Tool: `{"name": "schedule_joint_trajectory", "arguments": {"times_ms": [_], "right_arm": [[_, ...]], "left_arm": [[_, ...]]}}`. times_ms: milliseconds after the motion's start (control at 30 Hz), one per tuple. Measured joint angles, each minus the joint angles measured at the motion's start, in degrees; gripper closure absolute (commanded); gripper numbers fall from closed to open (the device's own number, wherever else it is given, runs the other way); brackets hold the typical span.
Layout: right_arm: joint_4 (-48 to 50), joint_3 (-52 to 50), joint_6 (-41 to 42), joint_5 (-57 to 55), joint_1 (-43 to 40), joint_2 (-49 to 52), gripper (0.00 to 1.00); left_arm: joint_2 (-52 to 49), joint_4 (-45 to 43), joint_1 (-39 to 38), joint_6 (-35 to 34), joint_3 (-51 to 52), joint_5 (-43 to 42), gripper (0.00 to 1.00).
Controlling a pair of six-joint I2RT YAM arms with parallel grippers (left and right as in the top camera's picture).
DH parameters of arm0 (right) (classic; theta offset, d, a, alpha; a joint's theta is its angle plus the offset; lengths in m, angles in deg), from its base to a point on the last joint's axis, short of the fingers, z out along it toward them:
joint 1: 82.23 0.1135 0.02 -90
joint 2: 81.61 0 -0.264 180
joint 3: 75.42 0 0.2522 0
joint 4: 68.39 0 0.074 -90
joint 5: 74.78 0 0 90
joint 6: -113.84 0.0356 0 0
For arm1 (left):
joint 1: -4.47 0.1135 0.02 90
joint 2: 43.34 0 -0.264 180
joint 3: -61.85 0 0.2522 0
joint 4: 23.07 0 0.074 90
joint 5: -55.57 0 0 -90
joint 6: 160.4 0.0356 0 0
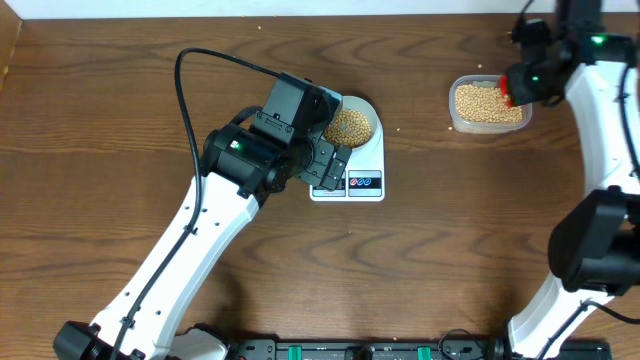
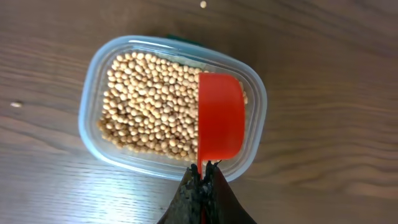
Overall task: Scoop item into bowl and weigh 50g on scale
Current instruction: 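Carry the scoop with the right gripper back to the tub, then lower the red scoop into the tub and release it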
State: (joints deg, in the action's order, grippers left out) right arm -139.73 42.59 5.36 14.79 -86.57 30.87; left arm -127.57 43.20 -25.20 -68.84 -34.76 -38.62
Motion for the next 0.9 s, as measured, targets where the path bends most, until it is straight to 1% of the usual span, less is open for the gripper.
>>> {"name": "schedule_joint_trajectory", "arguments": {"times_ms": [167,267,367,467,567,700,867,900], "right_arm": [[0.3,0.0,-0.3,-12.0,5.7,0.0,0.98],[0.2,0.0,-0.7,-16.0,7.4,0.0,0.98],[-0.1,0.0,-0.9,-17.0,8.0,0.0,0.98],[-0.9,0.0,-0.1,-16.0,7.8,0.0,0.97],[-1.3,0.0,1.5,-12.9,7.4,0.0,0.93],[-1.4,0.0,3.8,-6.8,5.7,0.0,0.91],[-1.4,0.0,8.6,1.2,2.4,0.0,0.85],[-1.3,0.0,9.1,2.2,2.0,0.0,0.85]], "left_arm": [[0.0,0.0,0.0,0.0,0.0,0.0,0.02],[0.0,0.0,0.0,0.0,0.0,0.0,0.02],[0.0,0.0,0.0,0.0,0.0,0.0,0.02],[0.0,0.0,0.0,0.0,0.0,0.0,0.02],[0.0,0.0,0.0,0.0,0.0,0.0,0.02],[0.0,0.0,0.0,0.0,0.0,0.0,0.02],[0.0,0.0,0.0,0.0,0.0,0.0,0.02],[0.0,0.0,0.0,0.0,0.0,0.0,0.02]]}}
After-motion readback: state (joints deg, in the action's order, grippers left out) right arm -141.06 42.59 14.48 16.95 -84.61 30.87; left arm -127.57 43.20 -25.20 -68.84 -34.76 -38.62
